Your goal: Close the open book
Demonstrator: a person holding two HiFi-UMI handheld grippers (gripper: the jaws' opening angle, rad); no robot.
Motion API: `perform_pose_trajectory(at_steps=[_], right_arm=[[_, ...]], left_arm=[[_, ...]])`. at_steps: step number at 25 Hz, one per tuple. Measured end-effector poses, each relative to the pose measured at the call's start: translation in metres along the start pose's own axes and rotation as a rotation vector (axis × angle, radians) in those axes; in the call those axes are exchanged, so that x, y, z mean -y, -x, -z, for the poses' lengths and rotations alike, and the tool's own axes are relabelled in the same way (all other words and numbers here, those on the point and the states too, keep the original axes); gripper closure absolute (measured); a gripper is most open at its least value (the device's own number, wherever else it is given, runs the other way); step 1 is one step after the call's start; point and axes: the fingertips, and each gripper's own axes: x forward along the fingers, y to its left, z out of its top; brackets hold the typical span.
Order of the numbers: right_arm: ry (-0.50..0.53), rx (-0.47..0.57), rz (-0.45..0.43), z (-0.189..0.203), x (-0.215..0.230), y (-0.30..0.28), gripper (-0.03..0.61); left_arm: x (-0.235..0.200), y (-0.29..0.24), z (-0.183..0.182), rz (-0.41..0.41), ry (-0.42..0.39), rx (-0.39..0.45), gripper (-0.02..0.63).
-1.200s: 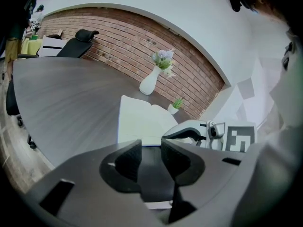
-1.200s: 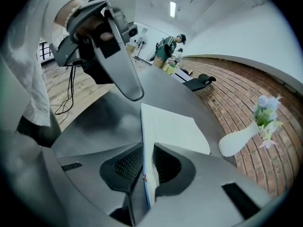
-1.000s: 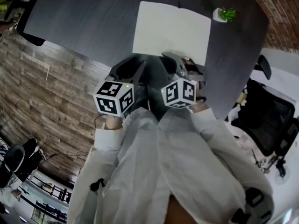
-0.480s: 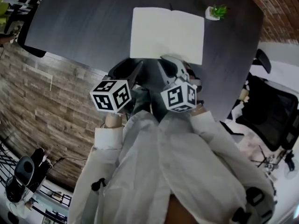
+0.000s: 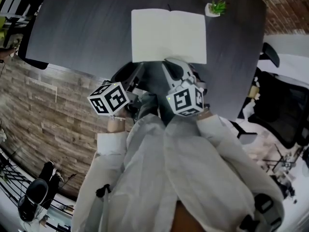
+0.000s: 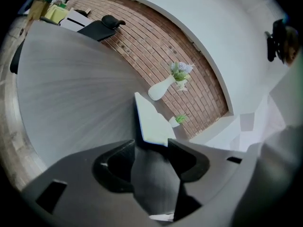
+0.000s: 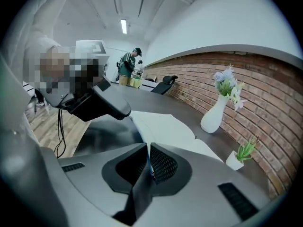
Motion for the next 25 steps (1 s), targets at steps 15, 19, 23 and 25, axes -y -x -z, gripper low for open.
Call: perform_pose_trajectory(at_steps=[15, 19, 23, 25], right_arm=[[-0.086, -0.025, 0.038, -0.003, 0.003, 0.004, 0.560], [-0.137, -0.021, 0.067, -0.007, 0.006, 0.008, 0.565], [-0.190, 0.010, 0.072, -0.012, 0.002, 0.015, 0.574], [-0.200, 0.020, 0.079, -0.016, -0.001, 0.017, 0.574]], left_arm=[[0.027, -0.003, -0.028, 0.186, 0.070, 0.030, 0.419], [0.030, 0.000, -0.031, 0.185, 0.032, 0.014, 0.480], [0.030, 0.001, -0.027, 0.174, -0.006, -0.019, 0.543], [0.030, 0.002, -0.025, 0.173, -0.022, -0.027, 0.568]])
